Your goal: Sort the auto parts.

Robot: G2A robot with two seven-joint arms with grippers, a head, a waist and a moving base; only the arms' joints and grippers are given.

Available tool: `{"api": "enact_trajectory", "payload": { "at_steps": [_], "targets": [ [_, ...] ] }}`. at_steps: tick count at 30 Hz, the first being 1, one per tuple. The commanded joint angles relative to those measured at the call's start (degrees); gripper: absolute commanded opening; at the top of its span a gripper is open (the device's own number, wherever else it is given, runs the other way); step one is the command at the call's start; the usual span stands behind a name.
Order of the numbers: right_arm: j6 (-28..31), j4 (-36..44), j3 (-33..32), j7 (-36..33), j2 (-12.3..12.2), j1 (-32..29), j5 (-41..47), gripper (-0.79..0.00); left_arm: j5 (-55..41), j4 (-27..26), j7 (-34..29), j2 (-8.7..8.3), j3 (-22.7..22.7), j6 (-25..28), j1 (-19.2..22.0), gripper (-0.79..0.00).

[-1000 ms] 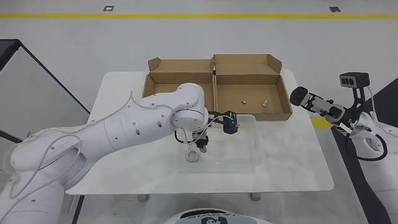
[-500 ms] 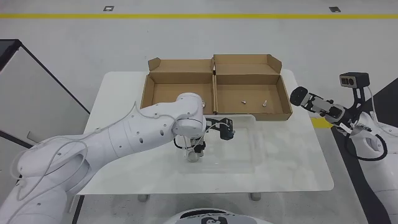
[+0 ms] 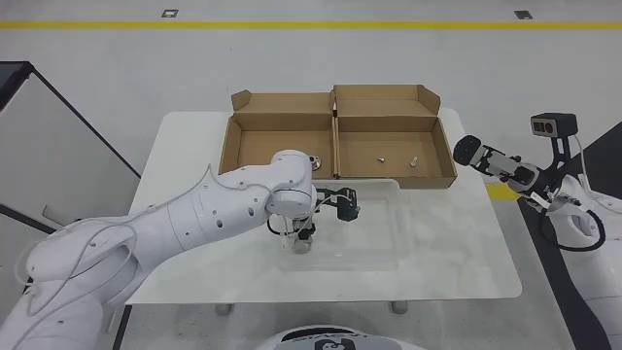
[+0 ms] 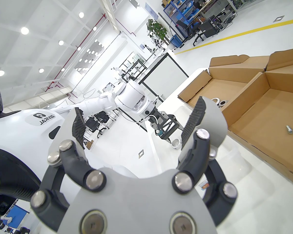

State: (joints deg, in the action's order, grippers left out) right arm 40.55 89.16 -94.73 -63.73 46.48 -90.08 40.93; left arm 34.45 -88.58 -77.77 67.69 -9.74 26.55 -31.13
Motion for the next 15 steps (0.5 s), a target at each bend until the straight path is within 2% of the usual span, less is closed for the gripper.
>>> {"api": "enact_trajectory", "payload": {
  "at_steps": [1, 15],
  "targets": [
    [0.00, 0.00, 0.00, 0.00, 0.00, 0.00, 0.00, 0.000, -0.10, 0.10, 0.07, 0.04, 0.00, 0.07, -0.07, -0.234],
    [0.00, 0.00, 0.00, 0.00, 0.00, 0.00, 0.00, 0.000, 1.67, 1.65, 0.24, 0.31, 0.00, 0.24, -1.53, -0.299]
  ]
}}
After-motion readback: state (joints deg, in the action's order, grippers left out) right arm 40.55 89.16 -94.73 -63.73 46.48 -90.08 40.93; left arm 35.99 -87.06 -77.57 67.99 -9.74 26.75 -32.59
